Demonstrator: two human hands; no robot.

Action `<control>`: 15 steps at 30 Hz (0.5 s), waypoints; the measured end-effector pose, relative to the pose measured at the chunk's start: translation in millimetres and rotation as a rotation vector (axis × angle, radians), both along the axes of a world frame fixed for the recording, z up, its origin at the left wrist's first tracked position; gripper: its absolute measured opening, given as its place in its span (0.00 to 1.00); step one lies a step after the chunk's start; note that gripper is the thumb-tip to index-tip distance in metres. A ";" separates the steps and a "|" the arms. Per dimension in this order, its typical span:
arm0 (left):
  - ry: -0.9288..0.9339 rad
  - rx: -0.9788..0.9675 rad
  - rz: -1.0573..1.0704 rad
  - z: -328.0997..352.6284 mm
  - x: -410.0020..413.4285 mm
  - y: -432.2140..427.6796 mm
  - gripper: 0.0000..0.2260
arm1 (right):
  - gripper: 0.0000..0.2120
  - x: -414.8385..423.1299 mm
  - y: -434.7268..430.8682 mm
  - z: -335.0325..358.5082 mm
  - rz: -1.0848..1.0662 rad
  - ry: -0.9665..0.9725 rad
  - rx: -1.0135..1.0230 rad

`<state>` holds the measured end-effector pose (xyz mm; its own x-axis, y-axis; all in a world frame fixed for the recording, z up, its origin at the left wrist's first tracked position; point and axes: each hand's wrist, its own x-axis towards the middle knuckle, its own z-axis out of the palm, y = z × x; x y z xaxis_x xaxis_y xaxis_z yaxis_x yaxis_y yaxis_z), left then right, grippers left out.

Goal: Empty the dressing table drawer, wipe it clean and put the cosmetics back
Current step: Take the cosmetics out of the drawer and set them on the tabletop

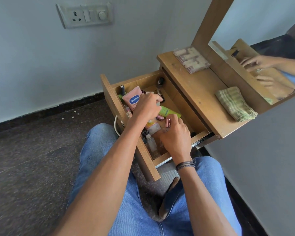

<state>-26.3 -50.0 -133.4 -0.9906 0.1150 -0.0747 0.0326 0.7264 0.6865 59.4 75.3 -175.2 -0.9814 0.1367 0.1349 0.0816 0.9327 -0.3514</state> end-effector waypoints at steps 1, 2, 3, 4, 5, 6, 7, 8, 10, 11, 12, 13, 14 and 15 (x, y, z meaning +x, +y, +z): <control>0.001 0.000 0.001 -0.3 -0.3 0.0 0.17 | 0.19 1.0 0.0 1.5 -0.013 0.036 -0.048; 0.003 0.000 0.001 -0.5 -0.7 -0.1 0.17 | 0.20 1.5 -0.1 3.0 -0.027 0.069 -0.115; 0.004 0.000 0.001 -0.8 -1.2 -0.4 0.17 | 0.20 2.2 -0.2 4.5 -0.038 0.103 -0.186; 0.003 0.003 0.001 -1.3 -1.8 -0.9 0.17 | 0.21 3.1 -0.5 6.4 -0.042 0.146 -0.252; 0.002 0.008 0.001 -1.4 -2.2 -1.2 0.17 | 0.22 4.4 -0.5 8.7 -0.039 0.196 -0.309; 0.002 0.014 0.002 -1.5 -2.7 -1.5 0.16 | 0.22 5.9 -0.1 11.1 -0.035 0.245 -0.359; 0.003 0.020 0.003 -1.7 -2.9 -1.8 0.16 | 0.22 7.0 0.6 14.1 -0.033 0.287 -0.404; 0.006 0.027 0.004 -2.1 -3.5 -2.1 0.16 | 0.22 7.5 2.0 17.2 -0.035 0.320 -0.445; 0.014 0.045 0.008 -2.6 -4.0 -2.6 0.16 | 0.23 5.1 5.7 25.2 -0.040 0.374 -0.503; 0.018 0.051 0.006 -2.3 -4.0 -2.6 0.16 | 0.23 1.6 8.2 29.4 -0.037 0.401 -0.516; 0.020 0.055 0.000 -1.9 -3.8 -2.3 0.16 | 0.24 -3.2 11.1 34.3 -0.030 0.431 -0.523; 0.020 0.055 -0.005 -1.8 -3.4 -2.2 0.16 | 0.24 -9.3 13.8 39.5 -0.022 0.462 -0.523; 0.018 0.057 -0.007 -1.9 -3.3 -1.7 0.16 | 0.24 -16.6 17.2 45.7 -0.015 0.497 -0.514; 0.013 0.061 -0.005 -2.0 -2.7 -0.9 0.16 | 0.25 -24.8 20.8 52.7 -0.011 0.533 -0.495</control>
